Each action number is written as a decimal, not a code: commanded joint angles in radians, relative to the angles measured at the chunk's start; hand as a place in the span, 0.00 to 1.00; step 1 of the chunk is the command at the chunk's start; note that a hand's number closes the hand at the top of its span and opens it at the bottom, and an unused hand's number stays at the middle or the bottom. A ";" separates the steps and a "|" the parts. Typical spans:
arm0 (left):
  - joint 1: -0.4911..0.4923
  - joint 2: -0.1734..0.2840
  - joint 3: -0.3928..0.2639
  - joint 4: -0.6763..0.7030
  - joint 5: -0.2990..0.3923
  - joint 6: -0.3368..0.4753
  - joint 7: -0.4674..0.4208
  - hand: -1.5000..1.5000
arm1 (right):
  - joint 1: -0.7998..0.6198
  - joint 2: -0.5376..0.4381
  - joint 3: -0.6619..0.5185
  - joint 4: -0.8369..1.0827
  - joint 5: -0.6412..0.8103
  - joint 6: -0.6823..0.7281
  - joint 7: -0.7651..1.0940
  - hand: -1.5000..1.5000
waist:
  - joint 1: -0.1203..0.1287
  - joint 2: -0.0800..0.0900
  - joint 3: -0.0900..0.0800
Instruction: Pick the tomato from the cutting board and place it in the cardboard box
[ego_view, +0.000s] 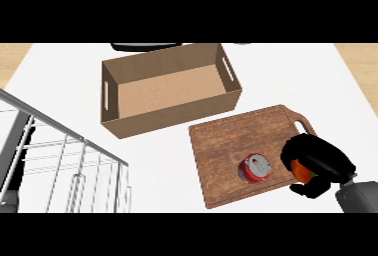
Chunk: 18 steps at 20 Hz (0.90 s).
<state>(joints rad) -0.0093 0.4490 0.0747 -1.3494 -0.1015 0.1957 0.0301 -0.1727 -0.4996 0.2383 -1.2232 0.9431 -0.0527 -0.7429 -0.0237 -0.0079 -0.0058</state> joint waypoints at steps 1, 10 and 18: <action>0.003 0.018 0.026 0.001 -0.001 0.015 0.011 0.50 | 0.087 0.109 -0.131 0.066 -0.034 -0.012 0.345 1.00 | -0.072 -0.006 0.001; 0.056 0.016 0.040 -0.037 0.009 0.020 0.008 0.50 | 0.080 0.290 -0.205 -0.202 0.139 -0.152 0.977 1.00 | -0.061 -0.019 -0.005; -0.040 -0.004 -0.008 -0.029 0.002 -0.014 0.050 0.50 | -0.036 0.494 0.070 -0.570 0.523 0.005 1.350 1.00 | -0.007 -0.003 0.001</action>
<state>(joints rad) 0.0239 0.4578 0.0892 -1.3713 -0.0932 0.1878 0.0422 -0.1536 -0.0930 0.2008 -1.6550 1.3130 -0.1425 0.4331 -0.0503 -0.0183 -0.0128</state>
